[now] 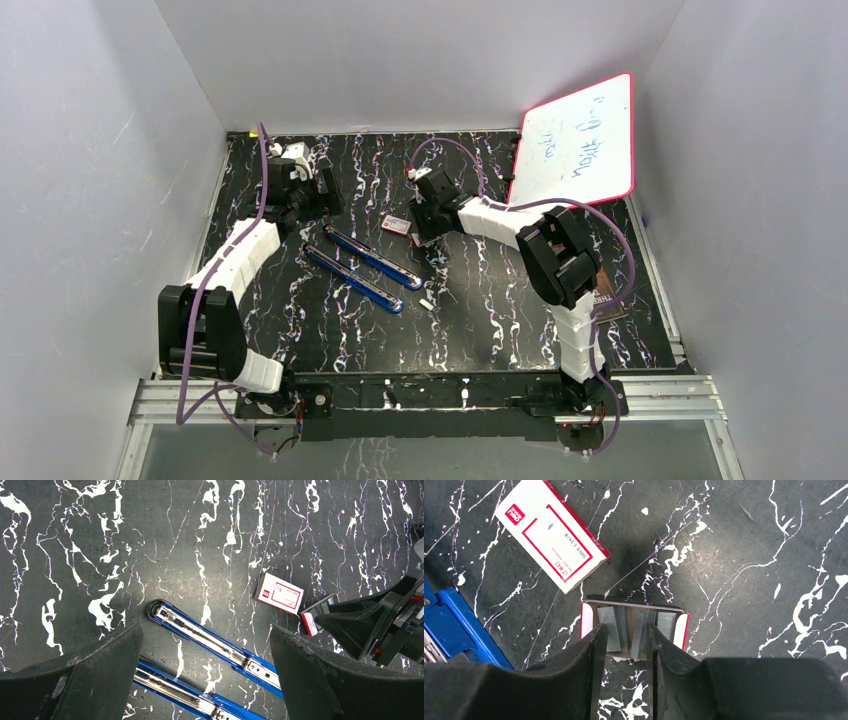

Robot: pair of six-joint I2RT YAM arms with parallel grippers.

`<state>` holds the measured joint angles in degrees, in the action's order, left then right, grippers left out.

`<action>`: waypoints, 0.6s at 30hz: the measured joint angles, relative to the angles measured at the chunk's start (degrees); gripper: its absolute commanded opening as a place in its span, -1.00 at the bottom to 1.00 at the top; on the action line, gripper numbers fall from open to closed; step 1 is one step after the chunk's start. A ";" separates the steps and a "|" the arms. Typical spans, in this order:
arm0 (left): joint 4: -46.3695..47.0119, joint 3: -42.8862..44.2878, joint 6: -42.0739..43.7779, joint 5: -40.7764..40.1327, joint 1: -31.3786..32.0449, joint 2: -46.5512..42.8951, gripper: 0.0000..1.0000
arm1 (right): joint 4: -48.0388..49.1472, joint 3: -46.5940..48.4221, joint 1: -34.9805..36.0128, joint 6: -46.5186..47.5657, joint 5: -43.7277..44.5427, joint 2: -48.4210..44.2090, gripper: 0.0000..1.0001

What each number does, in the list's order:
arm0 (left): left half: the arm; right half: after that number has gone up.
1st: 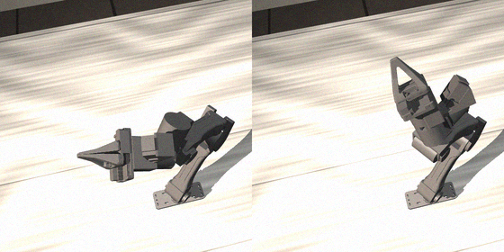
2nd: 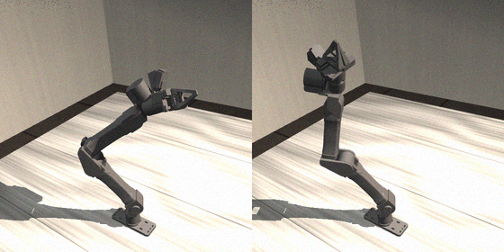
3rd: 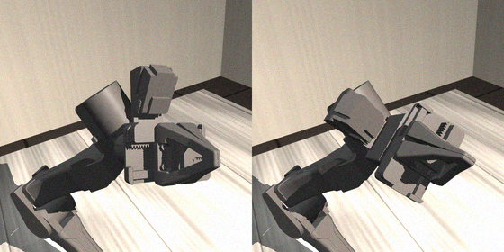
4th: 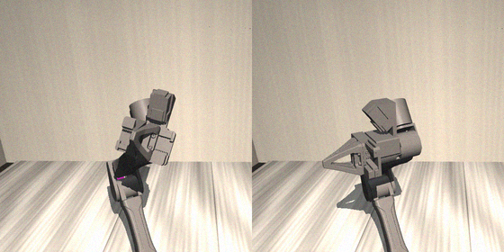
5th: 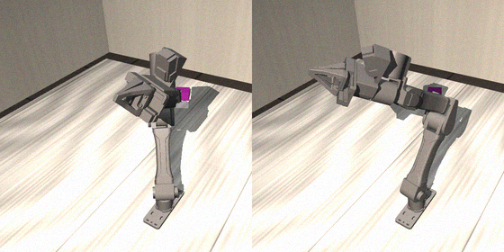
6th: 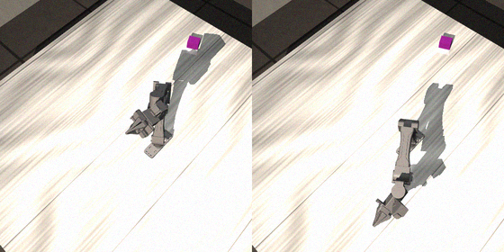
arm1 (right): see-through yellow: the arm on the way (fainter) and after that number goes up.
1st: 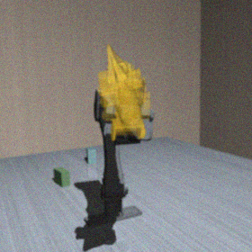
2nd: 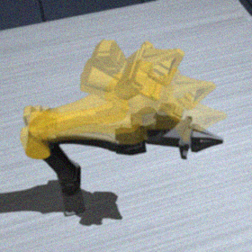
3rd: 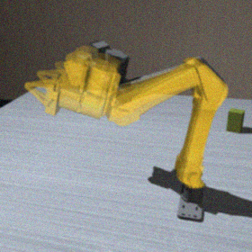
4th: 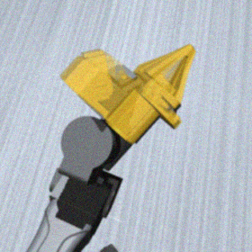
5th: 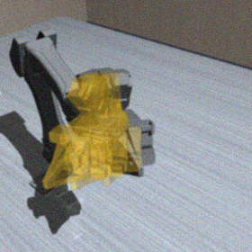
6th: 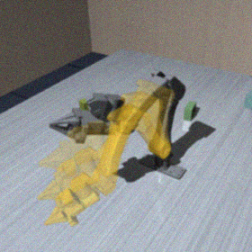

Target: Load the staples into the stapler

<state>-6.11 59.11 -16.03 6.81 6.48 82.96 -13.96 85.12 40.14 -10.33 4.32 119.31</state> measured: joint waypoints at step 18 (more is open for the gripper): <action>-0.04 0.00 0.00 0.00 0.00 0.00 0.93 | -0.11 0.57 0.07 0.07 0.02 0.26 -0.65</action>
<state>-6.15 59.11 -16.03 6.81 6.48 82.96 -14.06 85.69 40.21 -10.26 4.34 119.57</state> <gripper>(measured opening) 0.967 0.205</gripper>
